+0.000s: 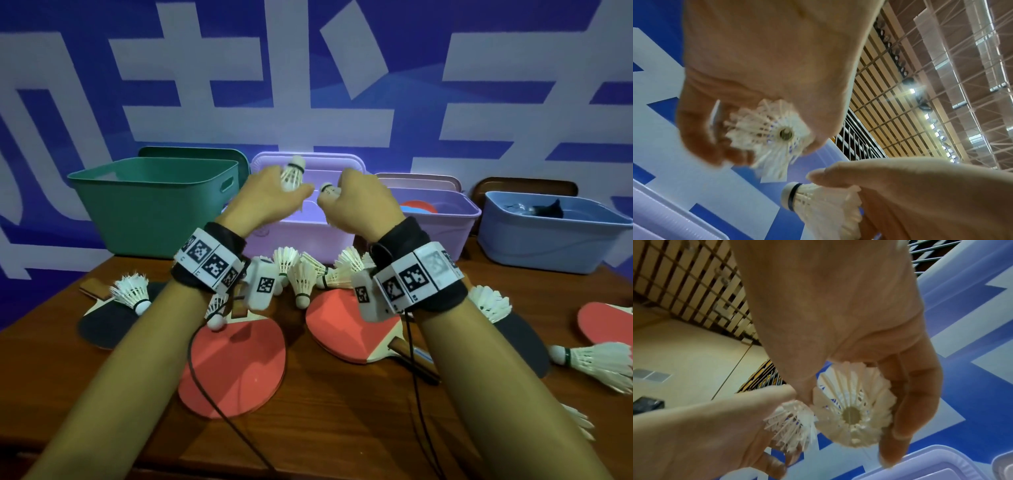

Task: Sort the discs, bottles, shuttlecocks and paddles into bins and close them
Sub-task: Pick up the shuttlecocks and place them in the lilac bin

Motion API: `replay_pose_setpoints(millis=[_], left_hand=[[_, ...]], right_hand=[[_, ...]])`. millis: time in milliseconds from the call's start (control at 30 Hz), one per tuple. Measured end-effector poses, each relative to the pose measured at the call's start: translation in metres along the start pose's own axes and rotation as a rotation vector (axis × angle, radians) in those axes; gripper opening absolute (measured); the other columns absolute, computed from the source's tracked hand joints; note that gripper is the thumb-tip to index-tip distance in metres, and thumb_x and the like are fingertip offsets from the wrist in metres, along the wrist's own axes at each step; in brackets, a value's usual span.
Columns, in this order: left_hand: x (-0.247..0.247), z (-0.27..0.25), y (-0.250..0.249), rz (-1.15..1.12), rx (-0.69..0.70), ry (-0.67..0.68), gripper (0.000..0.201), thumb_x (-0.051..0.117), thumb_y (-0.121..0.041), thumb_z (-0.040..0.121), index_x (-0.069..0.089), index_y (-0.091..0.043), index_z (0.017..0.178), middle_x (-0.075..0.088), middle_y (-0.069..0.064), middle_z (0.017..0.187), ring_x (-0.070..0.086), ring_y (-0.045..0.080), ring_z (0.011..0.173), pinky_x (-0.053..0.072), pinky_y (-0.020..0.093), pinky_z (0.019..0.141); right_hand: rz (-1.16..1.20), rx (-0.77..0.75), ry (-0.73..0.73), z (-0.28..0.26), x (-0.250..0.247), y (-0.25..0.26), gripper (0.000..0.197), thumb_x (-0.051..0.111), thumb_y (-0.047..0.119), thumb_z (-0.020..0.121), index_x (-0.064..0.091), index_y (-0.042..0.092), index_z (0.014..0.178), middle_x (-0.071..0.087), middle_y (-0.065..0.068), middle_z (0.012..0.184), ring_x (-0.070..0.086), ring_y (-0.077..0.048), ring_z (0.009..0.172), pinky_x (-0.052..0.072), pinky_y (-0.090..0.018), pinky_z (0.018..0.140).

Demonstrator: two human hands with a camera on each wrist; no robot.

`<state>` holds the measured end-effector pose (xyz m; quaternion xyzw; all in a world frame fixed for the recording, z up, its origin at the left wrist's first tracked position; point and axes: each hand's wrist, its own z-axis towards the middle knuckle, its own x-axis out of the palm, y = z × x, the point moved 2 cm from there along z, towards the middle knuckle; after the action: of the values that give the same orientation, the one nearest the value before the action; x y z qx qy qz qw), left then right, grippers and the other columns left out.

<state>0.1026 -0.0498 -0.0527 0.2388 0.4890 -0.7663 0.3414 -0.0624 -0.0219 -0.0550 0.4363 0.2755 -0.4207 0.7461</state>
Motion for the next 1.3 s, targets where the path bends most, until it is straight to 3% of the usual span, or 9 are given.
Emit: replay_pose_setpoints(millis=[100, 233, 500, 733, 833, 1000, 1167, 1233, 1300], left_hand=[[-0.013, 0.013, -0.007, -0.211, 0.005, -0.213, 0.047, 0.046, -0.062, 0.085, 0.059, -0.017, 0.093, 0.070, 0.001, 0.078, 0.067, 0.030, 0.076, 0.059, 0.051, 0.071], [-0.019, 0.032, 0.000, -0.288, -0.015, -0.244, 0.041, 0.044, -0.050, 0.094, 0.048, -0.014, 0.112, 0.065, 0.000, 0.086, 0.060, 0.023, 0.073, 0.051, 0.042, 0.067], [-0.004, 0.075, 0.044, -0.140, -0.035, -0.302, 0.033, 0.068, -0.042, 0.083, 0.051, -0.015, 0.094, 0.062, 0.001, 0.089, 0.055, 0.023, 0.075, 0.040, 0.033, 0.060], [0.022, 0.087, 0.086, 0.070, -0.046, -0.220, 0.034, 0.081, -0.039, 0.072, 0.066, -0.019, 0.095, 0.068, 0.002, 0.093, 0.062, 0.027, 0.082, 0.052, 0.037, 0.068], [0.027, 0.092, 0.095, 0.102, -0.045, -0.196, 0.035, 0.083, -0.030, 0.073, 0.069, -0.018, 0.103, 0.069, 0.003, 0.098, 0.060, 0.022, 0.081, 0.044, 0.031, 0.065], [0.038, 0.095, 0.106, 0.110, -0.081, -0.111, 0.041, 0.078, -0.009, 0.076, 0.067, -0.012, 0.115, 0.066, 0.011, 0.114, 0.065, 0.027, 0.093, 0.058, 0.040, 0.075], [0.042, 0.090, 0.106, 0.112, -0.133, 0.011, 0.053, 0.070, -0.023, 0.084, 0.059, -0.015, 0.135, 0.058, 0.010, 0.136, 0.061, 0.030, 0.116, 0.054, 0.042, 0.094], [0.041, 0.086, 0.105, 0.112, -0.146, 0.079, 0.054, 0.065, -0.043, 0.077, 0.062, -0.022, 0.128, 0.059, 0.007, 0.135, 0.062, 0.030, 0.116, 0.052, 0.040, 0.098], [0.039, 0.085, 0.104, 0.131, -0.125, 0.115, 0.043, 0.066, -0.038, 0.084, 0.064, -0.024, 0.124, 0.060, 0.006, 0.134, 0.060, 0.026, 0.120, 0.049, 0.034, 0.100]], right_hand=[[0.170, 0.038, -0.054, 0.014, -0.001, -0.001, 0.038, 0.053, 0.041, 0.086, 0.046, 0.008, 0.104, 0.071, -0.002, 0.077, 0.068, -0.028, 0.073, 0.057, -0.041, 0.071], [0.258, 0.085, -0.116, 0.033, 0.011, -0.003, 0.056, 0.064, 0.049, 0.081, 0.039, 0.009, 0.111, 0.070, -0.005, 0.080, 0.068, -0.030, 0.075, 0.060, -0.047, 0.068], [0.224, 0.105, -0.214, 0.076, 0.047, 0.002, 0.049, 0.064, 0.039, 0.089, 0.041, 0.002, 0.113, 0.059, -0.007, 0.088, 0.056, -0.029, 0.079, 0.036, -0.032, 0.061], [0.230, 0.183, -0.057, 0.110, 0.095, -0.012, 0.052, 0.060, 0.050, 0.072, 0.051, 0.007, 0.099, 0.068, -0.009, 0.078, 0.064, -0.029, 0.069, 0.057, -0.042, 0.067], [0.217, 0.176, -0.027, 0.113, 0.104, -0.020, 0.047, 0.064, 0.045, 0.074, 0.048, 0.009, 0.100, 0.068, -0.011, 0.082, 0.064, -0.031, 0.072, 0.057, -0.043, 0.067], [0.209, 0.153, -0.002, 0.115, 0.111, -0.044, 0.051, 0.069, 0.044, 0.082, 0.046, 0.004, 0.104, 0.068, -0.010, 0.085, 0.063, -0.030, 0.081, 0.051, -0.037, 0.068], [0.147, 0.165, 0.112, 0.108, 0.111, -0.052, 0.058, 0.064, 0.045, 0.091, 0.041, 0.001, 0.121, 0.062, -0.020, 0.113, 0.058, -0.036, 0.107, 0.047, -0.041, 0.083], [0.086, 0.140, 0.187, 0.105, 0.108, -0.050, 0.064, 0.063, 0.048, 0.093, 0.040, 0.001, 0.129, 0.059, -0.021, 0.122, 0.055, -0.036, 0.115, 0.044, -0.040, 0.088], [0.050, 0.090, 0.193, 0.103, 0.103, -0.046, 0.059, 0.064, 0.045, 0.092, 0.044, 0.003, 0.127, 0.060, -0.019, 0.119, 0.056, -0.035, 0.111, 0.045, -0.039, 0.086]])
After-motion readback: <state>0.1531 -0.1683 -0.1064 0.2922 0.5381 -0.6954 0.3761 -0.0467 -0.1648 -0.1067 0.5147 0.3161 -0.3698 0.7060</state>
